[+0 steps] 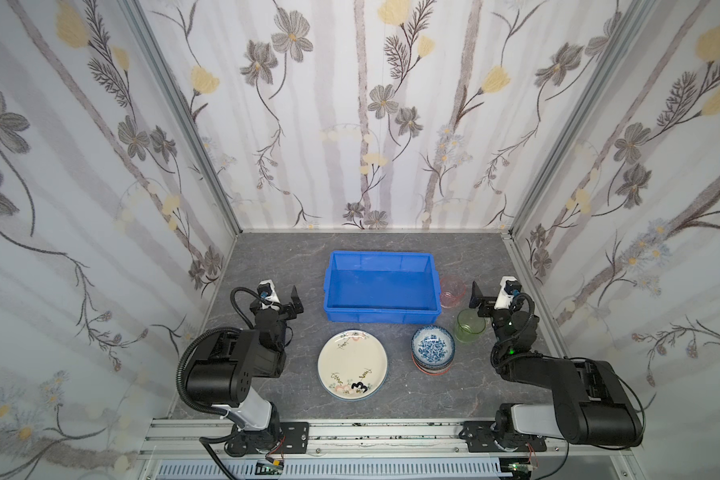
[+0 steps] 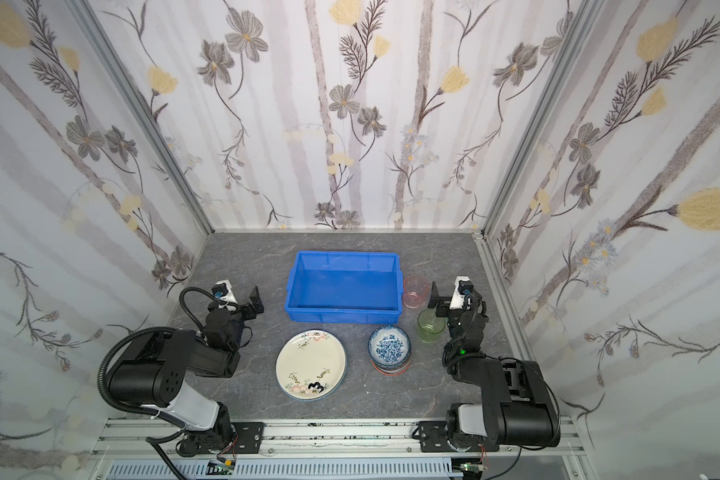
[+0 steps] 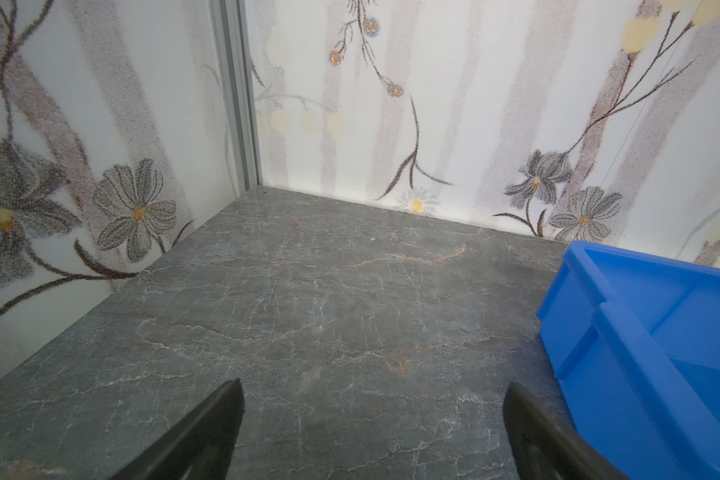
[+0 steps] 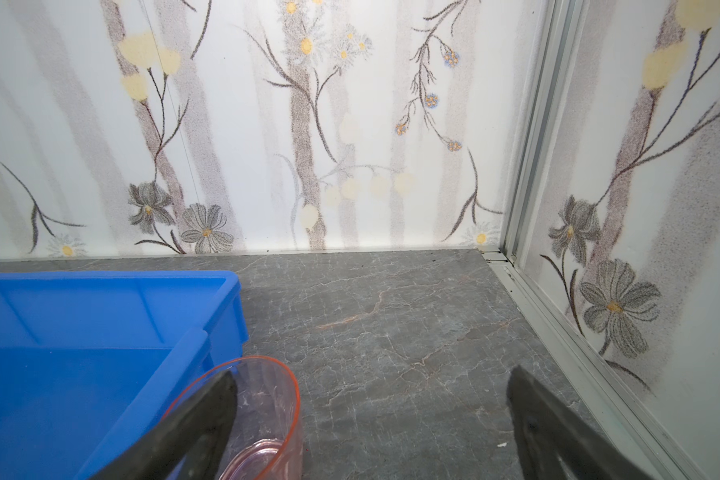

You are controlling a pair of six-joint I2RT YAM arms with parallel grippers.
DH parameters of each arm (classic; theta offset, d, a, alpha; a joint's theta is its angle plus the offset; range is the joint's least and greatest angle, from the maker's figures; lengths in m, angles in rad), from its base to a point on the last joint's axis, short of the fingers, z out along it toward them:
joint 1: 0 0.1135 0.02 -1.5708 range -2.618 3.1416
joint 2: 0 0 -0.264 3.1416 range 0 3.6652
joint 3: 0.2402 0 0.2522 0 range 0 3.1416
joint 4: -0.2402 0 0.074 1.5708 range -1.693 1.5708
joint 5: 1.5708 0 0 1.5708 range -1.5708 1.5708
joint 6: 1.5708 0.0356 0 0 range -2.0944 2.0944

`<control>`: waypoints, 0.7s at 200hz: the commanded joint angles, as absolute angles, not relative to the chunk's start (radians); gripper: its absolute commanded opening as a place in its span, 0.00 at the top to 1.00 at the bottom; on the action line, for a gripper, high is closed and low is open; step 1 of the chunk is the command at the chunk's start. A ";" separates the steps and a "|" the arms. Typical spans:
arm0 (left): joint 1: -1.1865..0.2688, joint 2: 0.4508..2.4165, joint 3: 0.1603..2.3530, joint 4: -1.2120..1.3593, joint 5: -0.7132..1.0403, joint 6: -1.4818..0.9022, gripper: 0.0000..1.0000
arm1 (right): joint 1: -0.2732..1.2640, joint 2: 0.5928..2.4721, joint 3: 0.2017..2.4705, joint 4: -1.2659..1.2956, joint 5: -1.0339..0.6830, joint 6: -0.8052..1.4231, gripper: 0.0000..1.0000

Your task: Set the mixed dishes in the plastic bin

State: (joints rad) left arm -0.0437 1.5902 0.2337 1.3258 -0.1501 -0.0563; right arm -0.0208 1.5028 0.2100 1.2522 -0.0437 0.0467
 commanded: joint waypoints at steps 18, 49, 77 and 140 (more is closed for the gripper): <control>-0.043 1.585 0.239 1.340 -0.161 -0.059 0.00 | -0.023 1.432 0.271 1.112 -0.010 0.059 0.00; -0.079 1.437 0.329 1.072 -0.306 -0.061 0.00 | -0.023 1.301 0.379 0.771 0.030 0.114 0.00; -0.083 1.217 0.424 0.832 -0.285 -0.148 0.00 | -0.021 1.110 0.419 0.542 0.014 0.160 0.00; -0.086 0.833 0.580 0.296 -0.030 -0.375 0.00 | 0.022 0.852 0.680 -0.087 -0.028 0.258 0.00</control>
State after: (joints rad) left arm -0.0826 0.9207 0.5793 0.5751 -0.1673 -0.2852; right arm -0.0063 0.9051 0.6228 0.2222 0.0059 0.2127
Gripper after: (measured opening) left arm 0.997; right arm 0.996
